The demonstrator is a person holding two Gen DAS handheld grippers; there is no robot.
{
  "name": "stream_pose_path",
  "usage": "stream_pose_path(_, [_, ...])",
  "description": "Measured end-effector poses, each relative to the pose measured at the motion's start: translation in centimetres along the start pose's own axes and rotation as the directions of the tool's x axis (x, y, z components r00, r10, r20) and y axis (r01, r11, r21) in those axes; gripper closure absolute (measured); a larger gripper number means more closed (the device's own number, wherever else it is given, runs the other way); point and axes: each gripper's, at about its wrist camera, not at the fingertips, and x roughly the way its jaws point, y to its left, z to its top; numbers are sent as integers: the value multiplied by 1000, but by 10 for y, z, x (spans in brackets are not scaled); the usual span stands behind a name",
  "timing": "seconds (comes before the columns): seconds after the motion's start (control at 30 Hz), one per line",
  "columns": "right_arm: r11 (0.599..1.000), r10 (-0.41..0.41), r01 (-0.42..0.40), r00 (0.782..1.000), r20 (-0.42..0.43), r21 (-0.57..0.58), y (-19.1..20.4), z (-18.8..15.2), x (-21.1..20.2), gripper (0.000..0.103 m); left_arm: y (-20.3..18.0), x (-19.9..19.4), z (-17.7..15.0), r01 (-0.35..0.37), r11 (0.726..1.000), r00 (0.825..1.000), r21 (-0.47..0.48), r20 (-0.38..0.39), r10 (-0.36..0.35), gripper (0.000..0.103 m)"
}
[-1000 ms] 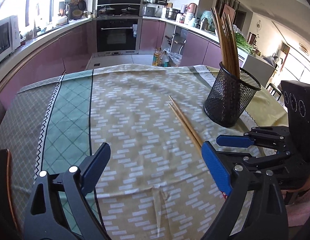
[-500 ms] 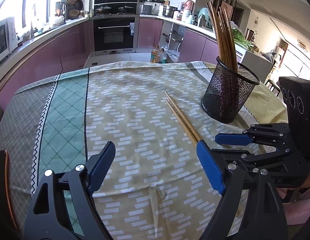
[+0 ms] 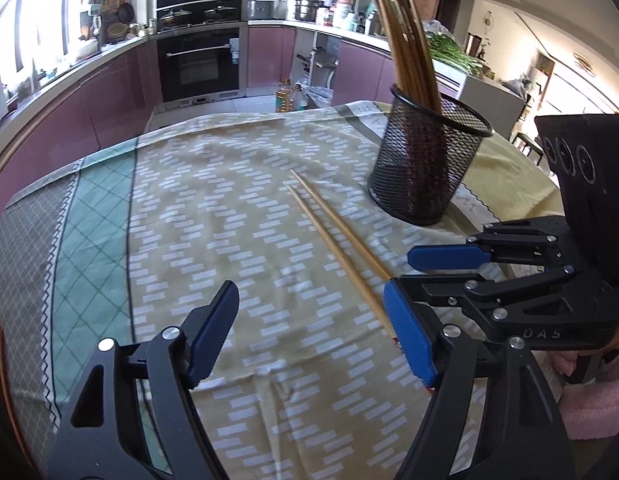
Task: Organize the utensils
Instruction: 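Move both open grippers back to the last two chopsticks, then close the left gripper on one chopstick while the right gripper grasps the other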
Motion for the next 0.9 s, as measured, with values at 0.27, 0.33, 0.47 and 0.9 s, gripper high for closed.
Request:
stream_pose_path(0.27, [1000,-5,5,1000,0,8,-6,2,0,76,-14,13,-2,40,998,998,49,-43,-38,42])
stream_pose_path(0.33, [1000,-4,4,1000,-1,8,-7,3,0,76,-17,17,-2,35,998,998,57,-58,-31,47])
stream_pose_path(0.47, [1000,-8,8,1000,1,7,-6,3,0,76,-17,23,-3,22,998,997,61,-72,-18,52])
stream_pose_path(0.9, [999,-30,30,1000,10,-18,1,15,12,77,-4,32,9,8,999,997,44,-79,-5,79])
